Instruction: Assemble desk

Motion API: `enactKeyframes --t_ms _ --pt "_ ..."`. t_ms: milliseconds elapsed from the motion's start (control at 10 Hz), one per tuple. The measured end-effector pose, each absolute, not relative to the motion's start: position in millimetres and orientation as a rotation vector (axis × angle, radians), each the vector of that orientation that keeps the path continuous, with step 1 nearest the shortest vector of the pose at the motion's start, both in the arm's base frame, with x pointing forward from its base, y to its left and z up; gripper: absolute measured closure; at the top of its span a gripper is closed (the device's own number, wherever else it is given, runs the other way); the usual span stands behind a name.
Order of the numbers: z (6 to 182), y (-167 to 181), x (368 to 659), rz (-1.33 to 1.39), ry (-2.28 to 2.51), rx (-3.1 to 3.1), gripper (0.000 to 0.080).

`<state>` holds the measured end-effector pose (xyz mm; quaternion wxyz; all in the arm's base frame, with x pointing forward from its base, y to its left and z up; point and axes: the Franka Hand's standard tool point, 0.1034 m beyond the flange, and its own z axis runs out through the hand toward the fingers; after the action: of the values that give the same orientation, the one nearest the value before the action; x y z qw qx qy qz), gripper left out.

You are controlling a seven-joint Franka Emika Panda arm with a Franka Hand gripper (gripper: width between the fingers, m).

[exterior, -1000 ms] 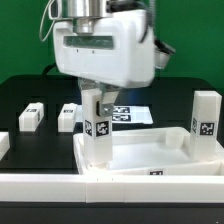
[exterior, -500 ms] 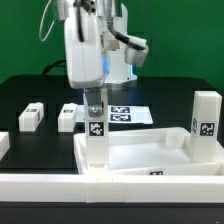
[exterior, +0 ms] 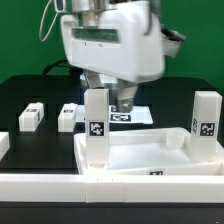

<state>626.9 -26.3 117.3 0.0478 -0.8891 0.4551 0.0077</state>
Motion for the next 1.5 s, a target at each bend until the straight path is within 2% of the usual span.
enactKeyframes --t_ms 300,800,1000,1100,1200,1300,1500 --pt "116.9 -28.4 626.7 0.008 1.103 -2.84 0.0151" --pt "109.2 -53.2 625.4 -0.1 0.336 -3.062 0.0151" --pt "109.9 -51.9 627.0 -0.111 0.378 -3.057 0.0151" --pt "109.8 -52.5 627.0 -0.111 0.379 -3.057 0.0239" --pt "109.8 -52.5 627.0 -0.111 0.383 -3.056 0.0422" --pt "109.8 -52.3 627.0 -0.107 0.516 -3.033 0.0513" --pt "109.8 -52.2 627.0 -0.098 0.756 -2.977 0.0512"
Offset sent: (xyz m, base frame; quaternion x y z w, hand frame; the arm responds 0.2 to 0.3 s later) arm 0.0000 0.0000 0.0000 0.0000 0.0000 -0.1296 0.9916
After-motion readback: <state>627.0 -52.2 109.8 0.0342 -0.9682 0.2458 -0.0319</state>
